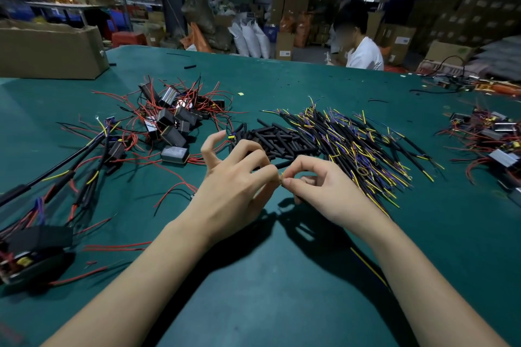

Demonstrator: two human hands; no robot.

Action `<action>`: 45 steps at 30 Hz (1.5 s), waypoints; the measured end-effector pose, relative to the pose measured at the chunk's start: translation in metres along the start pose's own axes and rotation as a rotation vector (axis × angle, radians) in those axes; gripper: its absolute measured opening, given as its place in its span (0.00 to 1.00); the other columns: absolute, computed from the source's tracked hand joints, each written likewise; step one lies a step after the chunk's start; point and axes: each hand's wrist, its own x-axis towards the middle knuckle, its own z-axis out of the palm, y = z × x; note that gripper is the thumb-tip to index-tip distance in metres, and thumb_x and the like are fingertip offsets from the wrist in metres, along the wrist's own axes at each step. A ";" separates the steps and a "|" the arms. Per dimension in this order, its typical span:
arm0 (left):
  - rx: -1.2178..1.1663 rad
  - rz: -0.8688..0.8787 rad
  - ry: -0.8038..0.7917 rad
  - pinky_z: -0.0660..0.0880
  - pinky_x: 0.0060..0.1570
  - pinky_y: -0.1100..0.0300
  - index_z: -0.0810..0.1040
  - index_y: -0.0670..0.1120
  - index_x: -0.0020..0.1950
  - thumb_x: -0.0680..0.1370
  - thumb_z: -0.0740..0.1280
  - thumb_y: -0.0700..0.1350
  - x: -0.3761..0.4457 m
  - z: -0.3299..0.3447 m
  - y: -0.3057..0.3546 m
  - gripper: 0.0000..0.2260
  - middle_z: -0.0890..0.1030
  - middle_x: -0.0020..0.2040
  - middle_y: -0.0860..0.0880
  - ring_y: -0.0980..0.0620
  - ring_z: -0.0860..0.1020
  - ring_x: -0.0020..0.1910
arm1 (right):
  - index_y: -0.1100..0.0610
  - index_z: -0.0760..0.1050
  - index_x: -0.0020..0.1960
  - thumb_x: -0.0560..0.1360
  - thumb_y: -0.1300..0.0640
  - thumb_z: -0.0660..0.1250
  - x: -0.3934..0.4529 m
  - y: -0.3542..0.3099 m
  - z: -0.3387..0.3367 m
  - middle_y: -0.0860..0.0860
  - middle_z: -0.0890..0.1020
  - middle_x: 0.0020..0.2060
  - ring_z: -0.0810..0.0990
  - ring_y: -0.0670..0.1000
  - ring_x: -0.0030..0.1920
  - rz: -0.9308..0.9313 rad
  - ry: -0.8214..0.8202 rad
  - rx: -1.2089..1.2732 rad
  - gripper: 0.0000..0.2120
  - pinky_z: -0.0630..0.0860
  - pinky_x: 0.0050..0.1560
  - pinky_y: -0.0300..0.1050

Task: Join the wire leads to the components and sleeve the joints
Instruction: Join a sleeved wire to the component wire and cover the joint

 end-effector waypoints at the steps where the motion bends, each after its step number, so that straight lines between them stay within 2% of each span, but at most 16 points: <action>1: -0.033 -0.029 -0.016 0.53 0.63 0.43 0.78 0.52 0.41 0.75 0.67 0.47 -0.001 0.000 0.001 0.04 0.77 0.40 0.56 0.51 0.77 0.53 | 0.54 0.75 0.41 0.76 0.60 0.68 0.001 0.001 0.002 0.56 0.71 0.28 0.64 0.48 0.26 -0.042 0.020 -0.044 0.06 0.60 0.28 0.38; 5: -0.229 -0.251 -0.076 0.49 0.65 0.47 0.77 0.54 0.40 0.75 0.67 0.50 -0.003 0.001 0.006 0.04 0.76 0.40 0.58 0.56 0.73 0.53 | 0.53 0.75 0.38 0.72 0.65 0.69 0.001 0.000 0.008 0.49 0.77 0.41 0.74 0.45 0.34 -0.241 0.136 -0.245 0.08 0.66 0.36 0.34; 9: -0.439 -0.502 -0.173 0.48 0.66 0.51 0.74 0.57 0.35 0.74 0.70 0.51 -0.001 0.001 0.006 0.09 0.78 0.42 0.59 0.63 0.69 0.54 | 0.55 0.73 0.39 0.70 0.62 0.66 -0.001 -0.001 0.012 0.47 0.75 0.45 0.75 0.50 0.39 -0.478 0.193 -0.583 0.04 0.73 0.39 0.50; 12: -0.737 -0.689 -0.262 0.57 0.60 0.54 0.77 0.58 0.31 0.69 0.74 0.53 0.004 -0.004 -0.001 0.08 0.77 0.38 0.63 0.63 0.72 0.49 | 0.59 0.74 0.39 0.70 0.66 0.65 -0.001 -0.005 0.017 0.54 0.78 0.43 0.76 0.55 0.38 -0.726 0.291 -0.855 0.03 0.71 0.37 0.47; 14: -1.073 -0.764 -0.315 0.64 0.53 0.58 0.79 0.55 0.30 0.68 0.73 0.48 0.007 -0.010 -0.006 0.07 0.78 0.33 0.60 0.60 0.74 0.41 | 0.60 0.75 0.38 0.68 0.68 0.66 0.001 -0.006 0.019 0.55 0.79 0.42 0.76 0.56 0.37 -0.837 0.340 -0.965 0.04 0.69 0.36 0.47; 16: -1.219 -0.770 -0.322 0.67 0.49 0.61 0.81 0.52 0.31 0.70 0.73 0.42 0.007 -0.014 -0.007 0.09 0.80 0.33 0.57 0.62 0.75 0.37 | 0.61 0.76 0.39 0.70 0.67 0.67 0.002 -0.006 0.018 0.55 0.79 0.41 0.76 0.56 0.36 -0.837 0.361 -0.968 0.03 0.70 0.36 0.47; 18: -1.026 -0.735 -0.298 0.66 0.54 0.59 0.81 0.53 0.34 0.71 0.74 0.47 0.004 -0.013 -0.006 0.06 0.81 0.37 0.59 0.63 0.76 0.42 | 0.61 0.76 0.40 0.73 0.65 0.66 0.000 -0.003 0.017 0.53 0.78 0.41 0.76 0.55 0.38 -0.728 0.315 -0.835 0.03 0.72 0.37 0.50; 20: -0.634 -0.631 -0.221 0.56 0.62 0.54 0.80 0.59 0.36 0.71 0.73 0.54 -0.002 -0.008 -0.004 0.05 0.80 0.43 0.61 0.64 0.74 0.51 | 0.60 0.76 0.43 0.74 0.63 0.66 -0.001 0.002 0.016 0.51 0.77 0.41 0.76 0.52 0.40 -0.601 0.221 -0.629 0.02 0.74 0.40 0.52; 23: -0.362 -0.411 -0.080 0.47 0.65 0.52 0.79 0.60 0.41 0.73 0.72 0.53 -0.006 -0.007 0.000 0.03 0.77 0.45 0.59 0.61 0.71 0.55 | 0.58 0.76 0.44 0.74 0.61 0.66 0.000 0.005 0.015 0.47 0.77 0.40 0.75 0.45 0.41 -0.493 0.187 -0.470 0.01 0.71 0.42 0.40; 25: -0.317 -0.328 -0.040 0.46 0.65 0.50 0.79 0.58 0.42 0.73 0.72 0.52 -0.006 -0.007 0.000 0.02 0.77 0.44 0.58 0.59 0.72 0.55 | 0.57 0.77 0.44 0.73 0.61 0.67 0.001 0.004 0.015 0.46 0.78 0.39 0.74 0.43 0.40 -0.467 0.188 -0.432 0.01 0.67 0.42 0.33; 28: -0.297 -0.283 -0.016 0.48 0.65 0.48 0.79 0.57 0.42 0.72 0.69 0.52 -0.007 -0.006 -0.002 0.02 0.77 0.42 0.59 0.57 0.73 0.53 | 0.57 0.78 0.44 0.72 0.60 0.68 0.001 0.002 0.013 0.47 0.80 0.40 0.76 0.42 0.40 -0.440 0.152 -0.373 0.02 0.67 0.43 0.29; 30: -0.287 -0.277 -0.007 0.48 0.65 0.48 0.79 0.56 0.43 0.72 0.68 0.52 -0.007 -0.006 -0.001 0.02 0.76 0.42 0.59 0.57 0.74 0.53 | 0.56 0.79 0.45 0.72 0.59 0.68 0.001 0.001 0.011 0.46 0.81 0.40 0.77 0.44 0.41 -0.400 0.130 -0.290 0.02 0.71 0.44 0.33; 34: -0.298 -0.259 0.003 0.49 0.65 0.48 0.78 0.56 0.43 0.73 0.68 0.52 -0.006 -0.008 0.000 0.02 0.75 0.40 0.59 0.58 0.73 0.52 | 0.57 0.80 0.44 0.75 0.62 0.69 0.001 0.001 0.005 0.50 0.82 0.37 0.79 0.52 0.40 -0.252 0.087 -0.084 0.03 0.75 0.46 0.54; 39: -0.291 -0.230 -0.001 0.51 0.64 0.46 0.78 0.54 0.43 0.73 0.68 0.51 -0.006 -0.011 0.002 0.02 0.75 0.40 0.58 0.57 0.74 0.51 | 0.54 0.78 0.41 0.75 0.61 0.70 0.001 -0.001 0.007 0.49 0.81 0.35 0.78 0.50 0.38 -0.191 0.037 -0.004 0.05 0.75 0.45 0.53; 43: -0.285 -0.226 -0.020 0.51 0.64 0.46 0.79 0.55 0.42 0.73 0.69 0.51 -0.007 -0.011 0.002 0.02 0.75 0.40 0.58 0.56 0.75 0.51 | 0.54 0.78 0.41 0.75 0.62 0.70 0.000 -0.002 0.006 0.51 0.81 0.35 0.78 0.60 0.38 -0.212 0.037 -0.080 0.06 0.74 0.43 0.57; 45: -0.284 -0.238 -0.030 0.51 0.64 0.46 0.80 0.55 0.41 0.72 0.70 0.52 -0.006 -0.011 0.001 0.02 0.76 0.40 0.58 0.56 0.75 0.51 | 0.54 0.77 0.40 0.74 0.62 0.70 -0.001 -0.004 0.006 0.46 0.79 0.34 0.77 0.53 0.36 -0.282 0.054 -0.204 0.06 0.74 0.42 0.54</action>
